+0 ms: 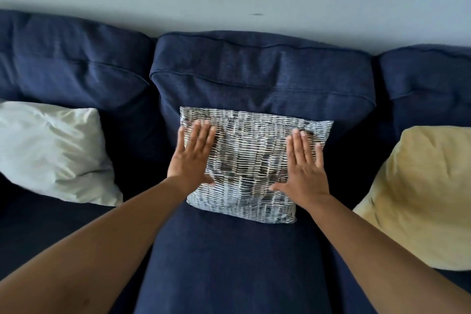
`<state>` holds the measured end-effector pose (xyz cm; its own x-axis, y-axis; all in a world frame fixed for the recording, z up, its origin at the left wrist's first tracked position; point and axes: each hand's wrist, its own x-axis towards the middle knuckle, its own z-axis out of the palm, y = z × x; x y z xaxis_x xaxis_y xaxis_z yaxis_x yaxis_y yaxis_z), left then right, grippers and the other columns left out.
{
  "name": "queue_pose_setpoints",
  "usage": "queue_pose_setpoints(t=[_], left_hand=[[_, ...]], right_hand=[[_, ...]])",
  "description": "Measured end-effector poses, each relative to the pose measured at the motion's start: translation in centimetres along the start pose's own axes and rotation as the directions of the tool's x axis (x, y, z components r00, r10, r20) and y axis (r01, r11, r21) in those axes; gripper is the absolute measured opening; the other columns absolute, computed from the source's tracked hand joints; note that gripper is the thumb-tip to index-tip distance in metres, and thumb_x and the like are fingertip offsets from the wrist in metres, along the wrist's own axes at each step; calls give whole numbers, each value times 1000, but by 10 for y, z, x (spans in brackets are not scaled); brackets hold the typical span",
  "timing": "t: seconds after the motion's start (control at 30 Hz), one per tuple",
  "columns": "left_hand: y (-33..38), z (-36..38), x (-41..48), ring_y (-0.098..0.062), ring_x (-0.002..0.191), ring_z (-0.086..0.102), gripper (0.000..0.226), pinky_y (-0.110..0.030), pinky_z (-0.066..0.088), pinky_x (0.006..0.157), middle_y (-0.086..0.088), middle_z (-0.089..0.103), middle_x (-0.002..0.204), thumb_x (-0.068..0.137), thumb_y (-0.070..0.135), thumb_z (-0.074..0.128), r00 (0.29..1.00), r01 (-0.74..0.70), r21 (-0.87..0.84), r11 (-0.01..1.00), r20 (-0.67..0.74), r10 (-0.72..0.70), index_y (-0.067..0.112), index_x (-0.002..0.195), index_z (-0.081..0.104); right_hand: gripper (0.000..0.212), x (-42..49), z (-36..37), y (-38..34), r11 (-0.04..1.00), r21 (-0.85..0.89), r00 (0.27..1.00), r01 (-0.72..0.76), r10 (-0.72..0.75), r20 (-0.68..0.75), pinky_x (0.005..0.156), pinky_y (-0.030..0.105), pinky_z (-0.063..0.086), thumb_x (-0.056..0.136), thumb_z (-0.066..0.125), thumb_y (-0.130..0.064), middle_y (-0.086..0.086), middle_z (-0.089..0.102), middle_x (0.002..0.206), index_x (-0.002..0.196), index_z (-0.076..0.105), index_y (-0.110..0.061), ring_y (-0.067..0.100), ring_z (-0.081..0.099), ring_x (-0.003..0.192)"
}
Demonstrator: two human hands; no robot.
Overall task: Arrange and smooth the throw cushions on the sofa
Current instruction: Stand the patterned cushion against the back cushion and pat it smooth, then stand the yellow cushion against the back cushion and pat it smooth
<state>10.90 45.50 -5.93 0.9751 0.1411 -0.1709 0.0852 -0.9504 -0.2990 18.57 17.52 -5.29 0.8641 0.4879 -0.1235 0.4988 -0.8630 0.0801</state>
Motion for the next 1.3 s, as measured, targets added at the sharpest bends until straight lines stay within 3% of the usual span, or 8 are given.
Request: queue_pose_setpoints(t=[0.1,0.4,0.63,0.73,0.83,0.97,1.1,1.3], left_hand=[[20,-4,2,-38,149,-25,144,-61,-7,121,-15,-34,160,69,84,55,999,-50,2,999,1,50,5,148,-36],[3,-12,2,-35,151,-24,130,-62,-9,120,-12,-27,164,80,75,57,990,111,-61,992,98,-104,10,149,-32],[35,-68,-13,-29,155,-6,75,-53,-1,125,-9,-3,168,100,53,42,996,84,-370,925,6,-88,22,160,9],[63,-101,-22,-25,154,12,60,-49,7,125,-4,17,166,100,45,47,997,-12,-494,869,-76,-29,27,155,29],[97,-133,-27,-23,143,36,50,-44,22,121,0,43,155,99,39,50,986,-134,-573,809,-161,50,28,147,44],[147,-173,-26,-23,134,47,46,-41,31,115,2,54,145,97,34,53,970,-234,-631,740,-205,132,28,143,51],[199,-206,-17,-24,131,51,46,-43,38,111,0,58,141,97,38,54,965,-260,-691,675,-209,157,27,142,53],[286,-238,10,-27,133,49,52,-48,42,107,-4,54,144,98,49,50,982,-188,-774,605,-145,120,26,145,48]], right_hand=[[136,2,2,-12,996,-63,998,64,-63,21,120,55,-12,73,57,-79,13,-38,156,149,-28,-5,28,-34,145],[117,6,0,22,988,-142,997,-57,63,42,121,54,-9,88,50,-67,15,-34,158,150,-26,-3,31,-29,147],[77,-24,-33,34,986,74,986,-152,157,-62,119,54,9,98,43,-49,13,5,166,157,11,-12,29,4,153],[62,-44,-53,49,959,198,952,-201,239,-190,111,57,24,95,57,-39,17,32,158,147,40,-11,32,29,146],[48,-68,-70,74,915,286,905,-285,355,-235,106,54,28,94,60,-33,15,43,151,137,55,-13,33,41,139],[38,-99,-84,122,874,332,845,-354,451,-288,102,49,29,95,50,-37,6,53,142,126,63,-20,28,52,126],[46,-128,-96,184,822,382,775,-422,546,-318,96,42,26,96,32,-42,5,59,131,118,67,-21,25,54,121],[37,-158,-93,301,739,439,707,-511,652,-273,100,44,28,101,37,-34,5,56,132,123,61,-17,24,52,121]])
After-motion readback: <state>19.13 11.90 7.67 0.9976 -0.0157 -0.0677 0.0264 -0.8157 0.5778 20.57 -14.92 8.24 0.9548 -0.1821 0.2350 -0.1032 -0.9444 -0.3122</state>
